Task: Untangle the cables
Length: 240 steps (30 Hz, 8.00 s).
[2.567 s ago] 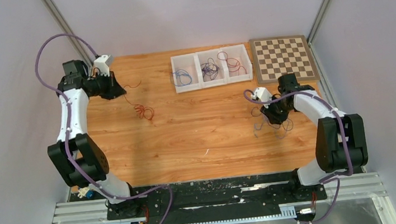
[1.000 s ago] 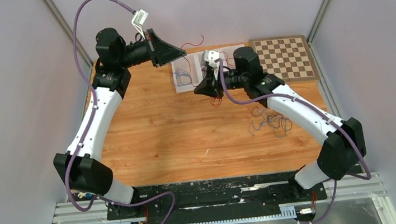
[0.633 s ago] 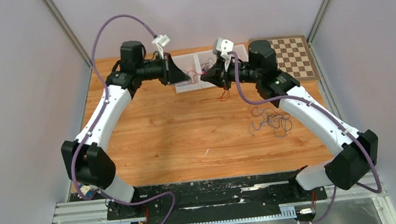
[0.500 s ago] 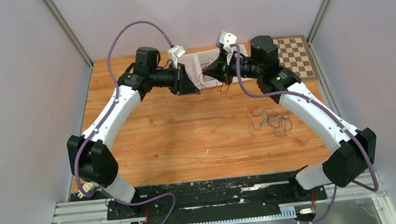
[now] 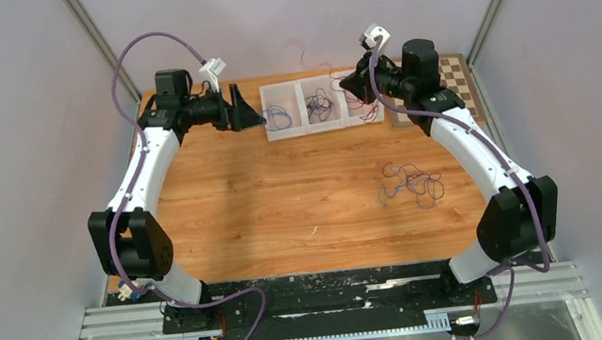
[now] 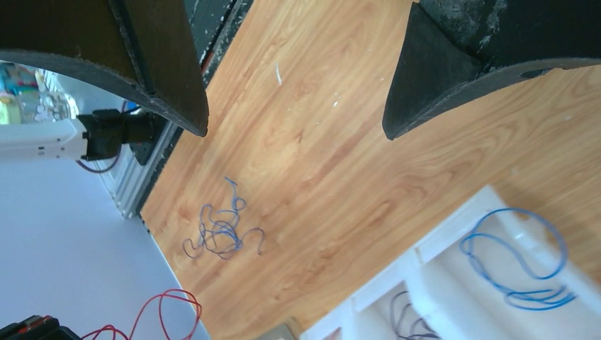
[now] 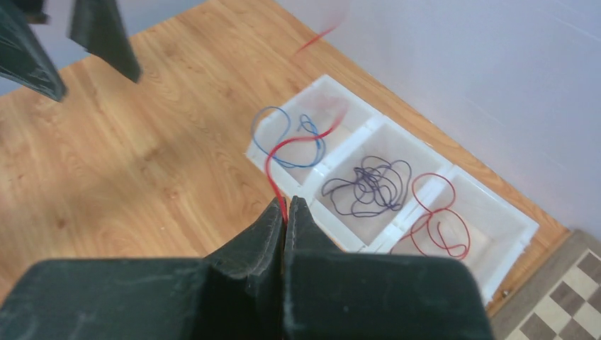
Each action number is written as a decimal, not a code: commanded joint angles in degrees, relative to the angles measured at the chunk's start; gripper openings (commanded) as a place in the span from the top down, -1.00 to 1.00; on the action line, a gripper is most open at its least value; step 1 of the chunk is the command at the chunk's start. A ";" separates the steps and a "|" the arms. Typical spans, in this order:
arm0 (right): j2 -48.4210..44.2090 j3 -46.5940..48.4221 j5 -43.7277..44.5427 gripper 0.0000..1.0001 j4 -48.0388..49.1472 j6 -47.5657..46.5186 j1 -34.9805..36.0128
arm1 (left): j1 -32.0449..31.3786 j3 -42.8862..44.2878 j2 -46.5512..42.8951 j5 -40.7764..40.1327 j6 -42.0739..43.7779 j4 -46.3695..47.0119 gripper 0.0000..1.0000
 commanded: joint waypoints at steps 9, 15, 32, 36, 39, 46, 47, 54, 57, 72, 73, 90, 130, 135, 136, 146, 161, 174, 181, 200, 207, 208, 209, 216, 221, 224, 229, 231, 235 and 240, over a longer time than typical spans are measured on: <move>12.10 7.07 21.22 1.00 2.62 3.02 -2.33 | 5.96 -4.04 -3.75 -2.12 1.34 2.43 -1.00; 18.80 12.48 21.34 1.00 -3.03 6.88 -3.56 | 6.06 -4.91 -3.05 -1.43 1.86 2.30 -1.00; 33.18 16.96 9.88 1.00 27.07 3.19 -5.88 | 7.33 -5.69 -1.81 0.47 3.28 2.49 -1.00; 35.54 14.94 12.06 0.68 33.61 1.24 -5.89 | 7.78 -5.75 -1.65 0.58 3.67 2.21 -1.00; 33.85 10.60 11.78 -0.36 31.63 0.13 -6.78 | 8.08 -5.83 -1.68 0.80 4.70 1.51 -1.00; 20.51 -5.03 5.59 -0.46 27.23 -1.54 -8.12 | 8.29 -5.85 -0.15 1.51 3.54 2.83 -1.00; 19.57 -5.45 5.51 -0.45 26.05 -1.30 -8.25 | 8.29 -5.57 0.12 1.70 3.29 3.10 -1.00; 18.40 0.22 4.49 -0.31 16.20 0.23 -10.38 | 8.19 -4.62 -0.14 0.90 6.07 1.26 -1.00; 20.65 5.69 4.11 -0.17 11.23 0.58 -10.39 | 8.20 -4.93 -0.46 0.28 7.09 0.23 -1.00; 42.18 29.17 12.79 -0.15 8.29 1.73 -6.45 | 8.20 -6.29 -1.67 -1.26 5.14 2.61 -1.00; 43.22 29.99 12.99 -0.15 8.26 1.78 -6.37 | 8.20 -6.36 -1.82 -1.40 5.10 2.64 -1.00; 51.98 34.65 15.18 0.26 8.72 -0.98 -5.92 | 8.20 -5.81 -1.38 -3.43 4.49 2.57 -1.00; 53.80 37.78 9.95 0.12 9.59 4.20 -7.11 | 8.27 -5.89 -0.54 -4.40 5.22 0.97 -1.00; 56.19 39.31 11.37 0.22 9.99 4.17 -6.95 | 8.29 -4.98 -0.34 -4.90 6.09 -0.20 -1.00; 56.38 39.32 11.38 0.29 10.08 4.09 -6.92 | 8.29 -4.80 -0.19 -5.06 6.23 -0.44 -1.00; 51.98 35.13 10.00 1.00 10.59 2.41 -7.39 | 8.64 -3.30 0.94 -4.93 7.11 -1.62 -1.00; 41.67 17.38 9.74 1.00 12.32 0.12 -9.38 | 8.64 -4.10 0.49 -4.67 7.68 -1.60 -1.00; 27.31 14.64 3.98 -0.47 0.70 -9.74 -9.66 | 8.64 -5.23 -1.13 -3.71 8.43 -0.22 -1.00; 11.03 5.21 4.56 -1.00 -25.07 -23.84 -13.36 | 6.43 -6.59 -3.32 -5.74 13.77 0.90 -1.00; 17.03 -11.56 8.68 0.08 -40.56 -41.29 -19.93 | -3.83 -12.33 -8.72 -5.69 20.22 -1.15 -1.00; 11.57 -8.35 -11.16 1.00 -41.66 -29.59 -10.15 | -3.90 -17.61 -13.64 -2.17 22.73 -2.03 -1.00; 10.80 -8.06 -13.66 1.00 -40.19 -25.56 -8.63 | -4.25 -18.84 -14.05 -1.46 23.75 -2.03 -1.00; 10.13 -7.88 -15.70 1.00 -38.32 -21.44 -6.96 | -4.62 -19.47 -14.80 -0.40 24.47 -1.97 -1.00; 6.53 -6.23 -17.31 1.00 -32.63 -11.56 3.32 | -10.97 -24.79 -15.25 -1.18 25.66 4.79 -1.00; 6.46 -4.00 -17.00 1.00 -31.14 -7.68 4.83 | -17.65 -26.76 -13.79 -3.05 19.98 13.33 -1.00; 6.30 -3.22 -16.63 1.00 -30.86 -6.84 5.04 | -20.49 -28.83 -13.28 -4.00 16.96 18.08 -0.94; 6.02 -3.36 -16.32 1.00 -30.86 -6.85 5.17 | -23.15 -29.56 -11.19 -5.17 11.59 24.09 -0.85; 5.90 -3.41 -17.27 1.00 -30.77 -6.67 5.16 | -23.65 -29.21 -9.79 -6.34 11.02 25.10 -0.85; 5.76 -3.13 -17.00 1.00 -30.73 -6.32 5.43 | -23.94 -28.26 -7.02 -7.97 8.11 27.36 -0.87; 5.78 -3.28 -15.92 1.00 -30.70 -6.89 5.73 | -24.24 -24.35 -3.07 -8.06 3.94 27.87 -0.75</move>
